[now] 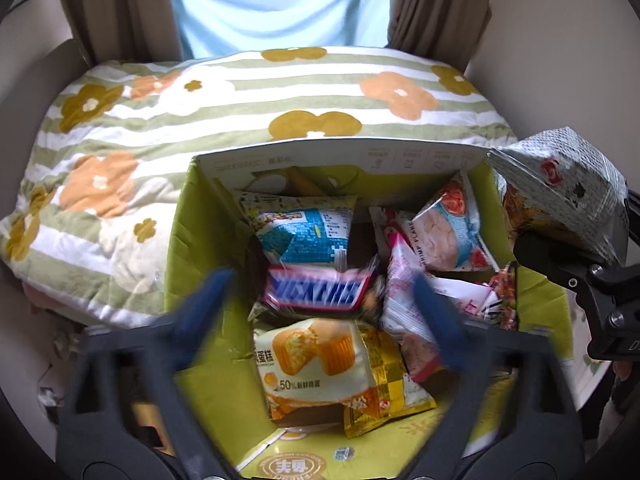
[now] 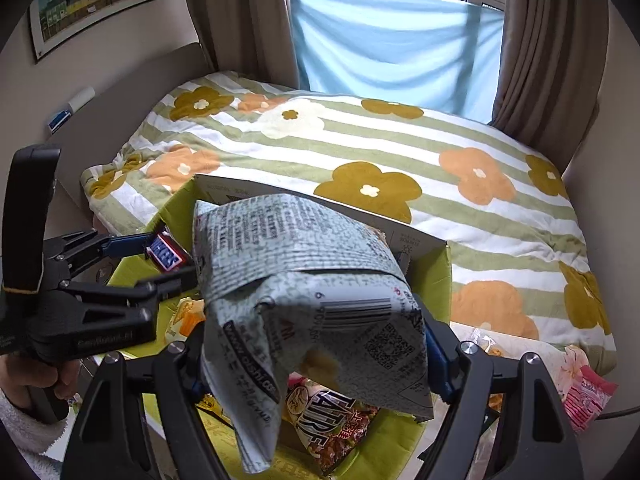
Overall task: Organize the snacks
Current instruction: 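Carry both snacks over the yellow box and open the left gripper, then open the right gripper to drop the grey printed bag into the box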
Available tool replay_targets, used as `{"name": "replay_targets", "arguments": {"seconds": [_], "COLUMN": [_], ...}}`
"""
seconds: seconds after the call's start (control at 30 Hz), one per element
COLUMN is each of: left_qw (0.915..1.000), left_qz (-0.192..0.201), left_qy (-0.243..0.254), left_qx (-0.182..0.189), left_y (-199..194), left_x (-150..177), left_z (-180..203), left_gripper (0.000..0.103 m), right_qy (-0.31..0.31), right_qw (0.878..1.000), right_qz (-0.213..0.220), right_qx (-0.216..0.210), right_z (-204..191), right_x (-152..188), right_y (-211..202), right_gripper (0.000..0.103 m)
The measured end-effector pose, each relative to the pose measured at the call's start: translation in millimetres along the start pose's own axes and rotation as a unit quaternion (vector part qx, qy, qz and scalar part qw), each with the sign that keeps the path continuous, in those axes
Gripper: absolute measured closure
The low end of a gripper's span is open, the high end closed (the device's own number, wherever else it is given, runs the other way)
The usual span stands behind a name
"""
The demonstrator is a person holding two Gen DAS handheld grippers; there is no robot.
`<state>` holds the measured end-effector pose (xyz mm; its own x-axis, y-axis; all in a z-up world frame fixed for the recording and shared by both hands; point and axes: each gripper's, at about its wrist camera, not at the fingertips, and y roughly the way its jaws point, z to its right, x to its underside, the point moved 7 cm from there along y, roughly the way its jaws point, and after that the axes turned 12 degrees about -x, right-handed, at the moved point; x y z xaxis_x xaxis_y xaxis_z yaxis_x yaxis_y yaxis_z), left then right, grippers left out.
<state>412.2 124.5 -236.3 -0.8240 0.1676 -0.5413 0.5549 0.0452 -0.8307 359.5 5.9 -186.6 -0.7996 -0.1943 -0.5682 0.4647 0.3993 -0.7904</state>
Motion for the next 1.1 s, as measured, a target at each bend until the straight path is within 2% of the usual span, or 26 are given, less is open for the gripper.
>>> {"name": "replay_targets", "arguments": {"seconds": [0.17, 0.4, 0.6, 0.7, 0.73, 0.77, 0.87, 1.1], "left_qw": [1.0, 0.9992, 0.9982, 0.9978, 0.9978, 0.9979, 0.9982, 0.9977], "left_qz": [-0.001, -0.011, 0.0, -0.003, -0.005, -0.006, -0.006, -0.009], "left_qy": [0.002, -0.038, -0.06, -0.067, -0.066, -0.064, -0.059, -0.066], "left_qx": [-0.008, 0.0, 0.007, 0.003, 0.002, -0.001, -0.013, -0.008], "left_y": [-4.5, -11.9, -23.4, -26.3, -27.0, -27.6, -29.9, -37.9], "left_x": [7.7, 21.3, 22.5, 26.0, 28.6, 30.9, 39.6, 52.7], "left_z": [-3.2, -16.7, -22.2, -24.4, -24.9, -25.1, -27.2, -29.0], "left_gripper": [0.0, 0.0, 0.0, 0.0, 0.0, 0.0, 0.0, 0.0], "right_qy": [0.014, 0.013, 0.0, -0.001, -0.001, -0.003, -0.007, -0.007], "right_qw": [1.0, 1.0, 0.999, 0.999, 0.999, 0.999, 0.999, 0.999], "right_qz": [-0.006, -0.014, -0.009, 0.0, 0.005, 0.01, 0.018, 0.006], "right_qx": [-0.012, -0.024, -0.044, -0.052, -0.052, -0.051, -0.049, -0.046], "right_z": [1.8, -3.1, -15.5, -18.5, -19.1, -20.2, -22.2, -27.5], "right_x": [-2.1, -7.6, -19.5, -24.2, -25.1, -25.5, -21.5, -9.5], "right_y": [10.0, 21.0, 30.8, 39.0, 40.1, 39.9, 36.3, 28.1], "right_gripper": [0.026, 0.026, 0.025, 0.015, 0.006, 0.0, 0.0, 0.001]}}
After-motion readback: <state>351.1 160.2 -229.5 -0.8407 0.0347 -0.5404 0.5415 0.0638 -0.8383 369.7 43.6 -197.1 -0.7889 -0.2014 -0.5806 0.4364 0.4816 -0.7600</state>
